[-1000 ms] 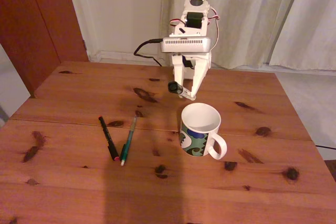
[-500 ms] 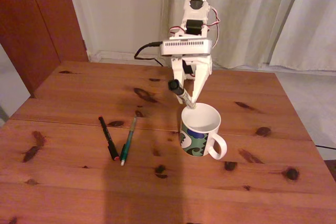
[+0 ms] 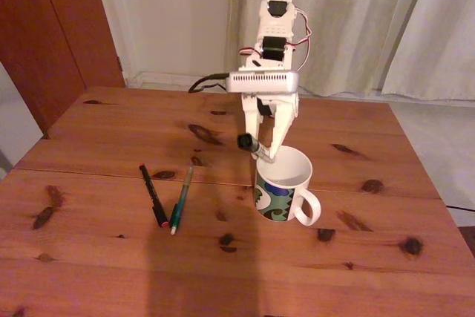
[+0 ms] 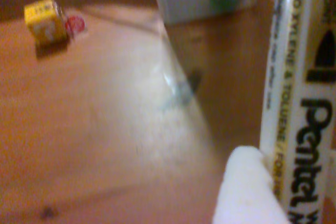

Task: Clean up the desk and place the pens and markers into the cup

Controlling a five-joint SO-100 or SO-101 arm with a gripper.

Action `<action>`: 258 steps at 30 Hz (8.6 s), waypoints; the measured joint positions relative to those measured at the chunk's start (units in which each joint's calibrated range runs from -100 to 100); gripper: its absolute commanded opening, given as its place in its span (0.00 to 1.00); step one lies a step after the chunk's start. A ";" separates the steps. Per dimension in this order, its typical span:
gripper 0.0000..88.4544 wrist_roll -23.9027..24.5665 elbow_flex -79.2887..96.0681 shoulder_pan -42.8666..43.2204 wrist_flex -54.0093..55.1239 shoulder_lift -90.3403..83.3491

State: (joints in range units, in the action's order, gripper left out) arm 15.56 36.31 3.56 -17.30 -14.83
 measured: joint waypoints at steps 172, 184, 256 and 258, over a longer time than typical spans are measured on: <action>0.01 -20.27 -41.53 -23.25 -40.81 39.49; 0.01 -17.97 -41.53 -23.18 -40.81 39.49; 0.01 -22.61 -41.53 -22.66 -36.33 45.85; 0.01 -22.61 -41.53 -22.66 -36.33 45.85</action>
State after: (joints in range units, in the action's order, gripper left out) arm -7.06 -5.22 -19.11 -53.63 31.02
